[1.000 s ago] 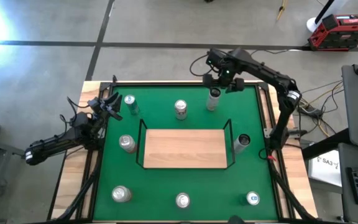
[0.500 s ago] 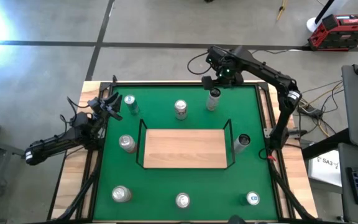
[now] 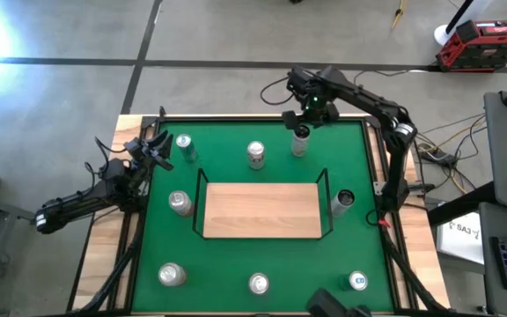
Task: Place canned beverage on shelf
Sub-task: Put the top white-yellow soda can on the shelf
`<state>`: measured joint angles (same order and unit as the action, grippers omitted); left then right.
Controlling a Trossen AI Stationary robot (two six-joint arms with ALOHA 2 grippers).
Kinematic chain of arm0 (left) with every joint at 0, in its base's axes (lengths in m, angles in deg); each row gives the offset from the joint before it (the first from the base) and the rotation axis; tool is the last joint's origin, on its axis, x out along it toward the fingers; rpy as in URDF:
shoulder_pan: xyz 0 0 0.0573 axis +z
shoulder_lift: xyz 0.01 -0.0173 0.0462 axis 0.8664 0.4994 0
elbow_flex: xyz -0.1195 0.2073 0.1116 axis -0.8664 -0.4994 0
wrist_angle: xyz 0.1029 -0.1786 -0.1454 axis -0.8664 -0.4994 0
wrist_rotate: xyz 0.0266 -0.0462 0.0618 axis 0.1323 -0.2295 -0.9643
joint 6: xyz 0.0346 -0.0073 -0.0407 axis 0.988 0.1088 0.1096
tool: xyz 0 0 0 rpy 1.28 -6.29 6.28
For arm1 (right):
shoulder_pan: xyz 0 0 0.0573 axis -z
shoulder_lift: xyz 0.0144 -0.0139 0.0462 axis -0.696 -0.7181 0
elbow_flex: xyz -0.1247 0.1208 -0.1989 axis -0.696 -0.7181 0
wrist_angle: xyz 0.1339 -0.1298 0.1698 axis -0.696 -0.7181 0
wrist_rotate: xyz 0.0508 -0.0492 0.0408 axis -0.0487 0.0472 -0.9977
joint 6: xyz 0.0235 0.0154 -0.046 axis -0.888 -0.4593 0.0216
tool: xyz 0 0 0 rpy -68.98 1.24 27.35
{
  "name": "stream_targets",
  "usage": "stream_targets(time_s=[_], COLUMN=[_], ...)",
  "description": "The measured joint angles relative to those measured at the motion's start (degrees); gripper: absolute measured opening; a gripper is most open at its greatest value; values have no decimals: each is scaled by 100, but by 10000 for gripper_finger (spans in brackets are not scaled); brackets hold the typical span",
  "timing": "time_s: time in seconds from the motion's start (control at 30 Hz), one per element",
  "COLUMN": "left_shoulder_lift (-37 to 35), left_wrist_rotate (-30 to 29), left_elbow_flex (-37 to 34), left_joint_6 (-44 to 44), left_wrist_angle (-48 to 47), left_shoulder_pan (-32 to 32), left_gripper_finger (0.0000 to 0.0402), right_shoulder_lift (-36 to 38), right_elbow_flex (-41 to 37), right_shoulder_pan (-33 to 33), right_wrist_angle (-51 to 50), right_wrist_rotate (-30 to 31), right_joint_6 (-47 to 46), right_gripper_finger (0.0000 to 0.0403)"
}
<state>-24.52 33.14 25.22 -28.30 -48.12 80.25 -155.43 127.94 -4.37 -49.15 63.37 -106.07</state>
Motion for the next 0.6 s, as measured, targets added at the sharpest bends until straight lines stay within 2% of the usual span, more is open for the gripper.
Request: stream_targets(time_s=[0.4,0.6], left_shoulder_lift=[1,-1], left_wrist_rotate=[1,-1], left_elbow_flex=[-1,1], left_joint_6=[1,-1], left_wrist_angle=[0,-1], left_shoulder_pan=[0,0], left_gripper_finger=[137,137], right_shoulder_lift=[268,328], right_elbow_flex=[-38,-34], right_shoulder_pan=[46,23], right_wrist_angle=[-79,-122], right_wrist_rotate=[111,-31], right_joint_6=[7,213], right_gripper_finger=[352,352])
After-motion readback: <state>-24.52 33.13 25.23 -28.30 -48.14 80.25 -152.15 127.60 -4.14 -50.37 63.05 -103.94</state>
